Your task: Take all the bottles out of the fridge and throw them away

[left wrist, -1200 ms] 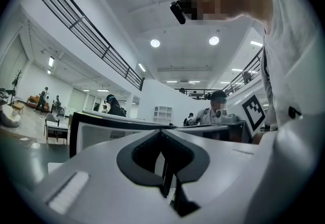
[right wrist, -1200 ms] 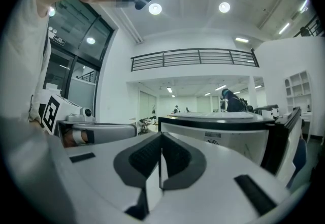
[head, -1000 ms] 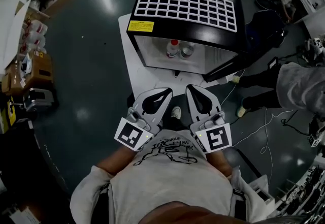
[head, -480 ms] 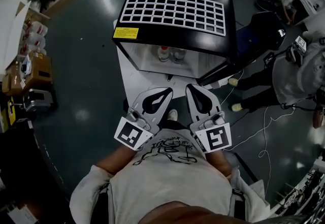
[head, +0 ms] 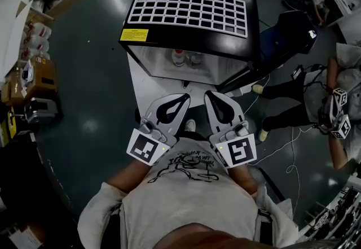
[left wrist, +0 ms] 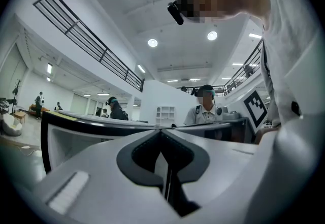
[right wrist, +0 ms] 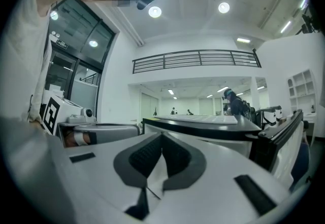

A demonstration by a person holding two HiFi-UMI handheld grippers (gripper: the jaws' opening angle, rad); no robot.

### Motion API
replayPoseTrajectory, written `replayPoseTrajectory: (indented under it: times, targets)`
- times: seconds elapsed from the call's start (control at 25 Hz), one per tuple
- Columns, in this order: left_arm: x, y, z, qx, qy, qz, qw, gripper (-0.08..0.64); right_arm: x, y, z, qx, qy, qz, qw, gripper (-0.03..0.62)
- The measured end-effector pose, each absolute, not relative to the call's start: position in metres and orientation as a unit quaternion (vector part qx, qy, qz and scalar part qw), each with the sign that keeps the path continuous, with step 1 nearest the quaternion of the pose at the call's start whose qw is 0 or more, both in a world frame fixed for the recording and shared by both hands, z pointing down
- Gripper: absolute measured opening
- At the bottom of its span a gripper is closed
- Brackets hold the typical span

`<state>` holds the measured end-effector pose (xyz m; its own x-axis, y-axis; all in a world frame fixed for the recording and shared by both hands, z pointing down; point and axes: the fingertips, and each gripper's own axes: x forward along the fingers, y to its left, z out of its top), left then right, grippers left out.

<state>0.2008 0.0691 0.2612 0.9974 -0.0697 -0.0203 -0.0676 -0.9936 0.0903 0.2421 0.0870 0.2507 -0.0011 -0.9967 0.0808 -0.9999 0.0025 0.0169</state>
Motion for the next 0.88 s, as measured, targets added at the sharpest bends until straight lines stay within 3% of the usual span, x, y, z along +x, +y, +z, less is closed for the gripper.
replayPoseTrajectory:
  times: [0.88]
  targets:
    - [0.178,0.032,0.284,0.999,-0.041,0.007,0.035,0.026,0.222,0.053,0.273,0.716,-0.696,0.029,0.047,0.009]
